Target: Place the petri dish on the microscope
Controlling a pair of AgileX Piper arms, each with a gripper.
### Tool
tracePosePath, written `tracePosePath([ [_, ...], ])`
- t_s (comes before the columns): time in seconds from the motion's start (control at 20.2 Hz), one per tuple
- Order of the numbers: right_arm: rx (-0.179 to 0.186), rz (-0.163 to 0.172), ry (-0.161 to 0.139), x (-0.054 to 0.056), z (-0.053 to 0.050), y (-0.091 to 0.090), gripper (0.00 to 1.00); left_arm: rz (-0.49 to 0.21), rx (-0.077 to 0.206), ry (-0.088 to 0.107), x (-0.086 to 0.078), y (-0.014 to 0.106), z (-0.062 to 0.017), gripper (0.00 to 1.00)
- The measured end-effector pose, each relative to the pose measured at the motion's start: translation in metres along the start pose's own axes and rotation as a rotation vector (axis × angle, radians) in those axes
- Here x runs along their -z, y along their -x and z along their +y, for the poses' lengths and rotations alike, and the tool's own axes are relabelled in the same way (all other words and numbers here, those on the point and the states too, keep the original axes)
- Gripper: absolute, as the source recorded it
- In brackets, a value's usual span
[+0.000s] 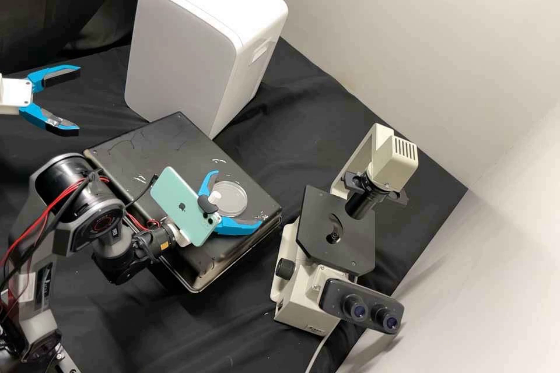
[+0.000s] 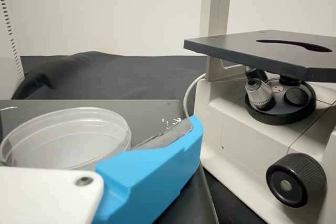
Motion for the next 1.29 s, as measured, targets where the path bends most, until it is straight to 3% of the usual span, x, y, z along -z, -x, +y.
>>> tracePosePath([
  [0.94,-0.016,-0.014,-0.002,-0.0035,0.0039,0.0001,0.0,0.01,-0.007,0.001,0.0016,0.0002,0.0011,1.0],
  [1.29,-0.03,-0.019,-0.037,-0.0069,0.0092,0.0005,0.0,0.009,-0.013,0.003,0.0016,0.0008,0.0021,1.0],
])
